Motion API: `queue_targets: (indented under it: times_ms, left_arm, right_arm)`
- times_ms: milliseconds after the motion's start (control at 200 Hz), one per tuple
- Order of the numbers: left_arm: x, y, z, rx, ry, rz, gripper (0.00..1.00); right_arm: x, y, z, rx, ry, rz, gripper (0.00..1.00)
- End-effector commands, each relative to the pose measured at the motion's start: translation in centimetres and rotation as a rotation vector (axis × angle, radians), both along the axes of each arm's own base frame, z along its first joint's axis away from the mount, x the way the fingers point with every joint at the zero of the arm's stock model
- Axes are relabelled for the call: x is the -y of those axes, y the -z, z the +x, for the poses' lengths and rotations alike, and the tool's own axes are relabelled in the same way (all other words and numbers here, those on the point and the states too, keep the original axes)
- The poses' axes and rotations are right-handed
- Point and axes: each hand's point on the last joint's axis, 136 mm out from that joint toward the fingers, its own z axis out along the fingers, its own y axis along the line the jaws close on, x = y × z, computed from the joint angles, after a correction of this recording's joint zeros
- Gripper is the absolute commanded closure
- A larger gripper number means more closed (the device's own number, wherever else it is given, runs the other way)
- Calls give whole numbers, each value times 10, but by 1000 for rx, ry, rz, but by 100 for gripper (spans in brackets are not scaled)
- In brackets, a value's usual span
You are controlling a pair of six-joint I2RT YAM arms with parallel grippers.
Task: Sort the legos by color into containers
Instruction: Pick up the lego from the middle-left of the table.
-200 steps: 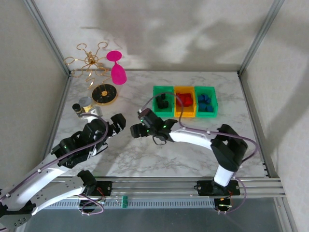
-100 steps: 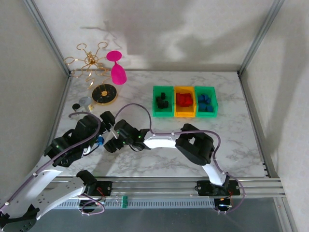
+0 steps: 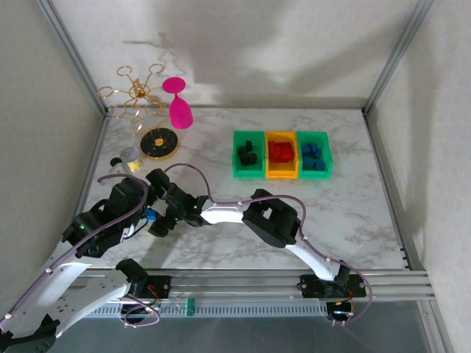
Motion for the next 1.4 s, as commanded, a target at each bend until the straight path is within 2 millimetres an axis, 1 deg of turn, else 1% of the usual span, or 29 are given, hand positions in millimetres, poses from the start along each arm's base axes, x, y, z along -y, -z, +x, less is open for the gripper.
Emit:
queue_targets:
  times_ms: [0, 35, 125, 205, 280, 385, 426, 556, 581, 621, 656, 731, 786, 846, 951, 1036, 1056, 1071, 1116, 1136, 1151, 1212, 1217, 1277, 1287, 1307, 1362, 1397]
  left_arm:
    - [-16, 8, -7, -20, -78, -1, 0]
    - [-16, 8, -7, -20, -79, 0, 0]
    - [-16, 9, -7, -20, -80, -2, 0]
    - [-17, 8, -7, -17, -85, -3, 0]
    - [-18, 8, -7, -13, -89, -3, 0]
    - [-18, 8, -7, -11, -90, -1, 0]
    - [-18, 9, -7, -10, -89, -2, 0]
    - [-17, 9, -7, -12, -86, -5, 0]
    - [-17, 9, -7, -14, -85, -2, 0]
    - [-17, 9, -7, -14, -87, -2, 0]
    - [-17, 10, -7, -16, -85, 0, 0]
    - [-17, 11, -7, -13, -83, -6, 0]
    - [-15, 10, -7, -10, -77, -10, 0]
    - [-14, 6, -6, -7, -74, -18, 0]
    - [-12, -2, -6, 6, -61, -33, 0]
    - [-11, -8, -7, 20, -49, -46, 0]
    - [-11, -9, -8, 22, -46, -49, 0]
    - [-10, -10, -8, 25, -43, -53, 0]
    - [-9, -14, -9, 32, -35, -63, 0]
    - [-8, -15, -9, 35, -30, -66, 0]
    - [-8, -17, -9, 38, -28, -70, 0]
    - [-8, -22, -10, 48, -24, -79, 0]
    - [-8, -22, -10, 49, -24, -80, 0]
    - [-6, -25, -10, 59, -9, -89, 0]
    - [-6, -25, -10, 61, -7, -90, 0]
    - [-4, -26, -10, 63, 5, -93, 0]
    - [2, -26, -8, 66, 30, -99, 0]
    - [6, -26, -7, 69, 50, -105, 0]
  right_arm:
    - [-5, 9, 0, 19, -61, -21, 19]
    - [-4, 16, 2, 17, -63, -37, 20]
    - [-7, 19, 3, 23, -80, -46, 23]
    - [-10, 21, 3, 29, -97, -48, 30]
    - [-13, 24, 5, 36, -104, -53, 35]
    - [-18, 26, 10, 52, -101, -73, 42]
    - [-20, 23, 12, 56, -100, -75, 45]
    - [-20, 21, 16, 70, -92, -89, 52]
    - [-19, 21, 15, 69, -98, -92, 56]
    - [-19, 19, 12, 67, -108, -94, 67]
    - [-18, 19, 12, 68, -110, -98, 69]
    - [-18, 11, 14, 78, -98, -94, 70]
    - [-17, 2, 16, 88, -90, -82, 73]
    - [-17, -13, 15, 87, -83, -60, 78]
    - [-10, -37, 15, 83, -52, -28, 79]
    - [5, -56, 21, 64, 11, 0, 78]
    - [11, -62, 24, 56, 31, 7, 78]
    - [16, -60, 24, 44, 43, 3, 78]
    - [28, -72, 32, 25, 94, 24, 78]
    - [35, -71, 33, 9, 110, 21, 78]
    - [39, -75, 35, 0, 123, 28, 78]
    - [60, -82, 42, -38, 188, 38, 78]
    - [63, -79, 43, -43, 193, 33, 78]
    - [85, -89, 49, -71, 251, 50, 78]
    - [90, -87, 50, -80, 264, 46, 78]
    - [97, -90, 54, -85, 291, 49, 78]
    - [120, -89, 61, -109, 357, 37, 78]
    - [133, -95, 66, -117, 404, 39, 78]
